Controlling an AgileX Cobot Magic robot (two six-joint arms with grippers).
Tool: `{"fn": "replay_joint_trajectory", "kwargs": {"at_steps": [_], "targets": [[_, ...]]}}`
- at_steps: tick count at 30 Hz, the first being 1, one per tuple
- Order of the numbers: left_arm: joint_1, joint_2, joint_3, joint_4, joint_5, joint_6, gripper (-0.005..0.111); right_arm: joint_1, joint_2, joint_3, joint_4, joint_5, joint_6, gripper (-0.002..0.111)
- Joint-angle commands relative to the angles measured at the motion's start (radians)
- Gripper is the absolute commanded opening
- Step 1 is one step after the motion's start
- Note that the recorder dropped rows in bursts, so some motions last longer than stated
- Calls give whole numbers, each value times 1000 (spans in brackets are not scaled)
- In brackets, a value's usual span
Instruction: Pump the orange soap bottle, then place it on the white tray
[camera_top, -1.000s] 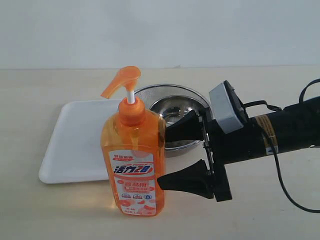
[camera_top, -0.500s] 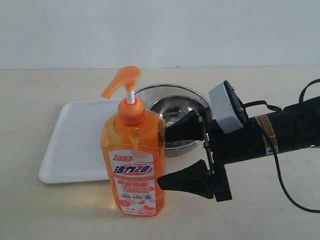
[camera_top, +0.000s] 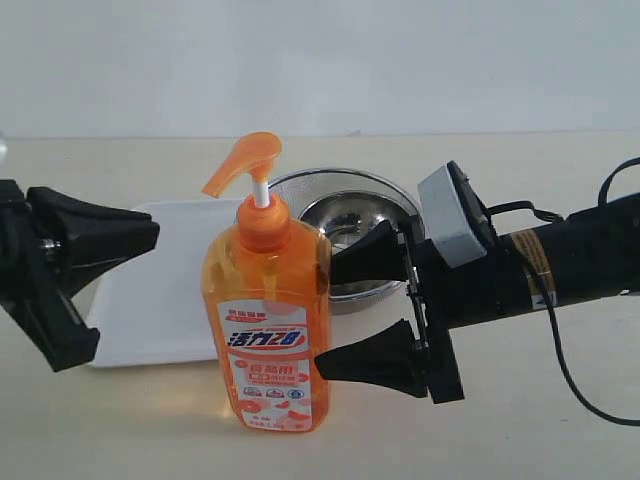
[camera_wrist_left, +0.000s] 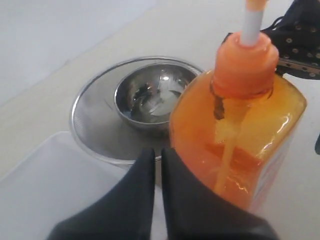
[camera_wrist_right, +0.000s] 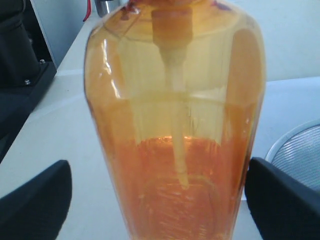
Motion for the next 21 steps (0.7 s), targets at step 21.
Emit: {"fn": "replay_joint_trajectory", "kwargs": {"at_steps": [21], "targets": [[-4,266,20,-68,183,145,5,0,0,-3,11,-18,-25,82]]}}
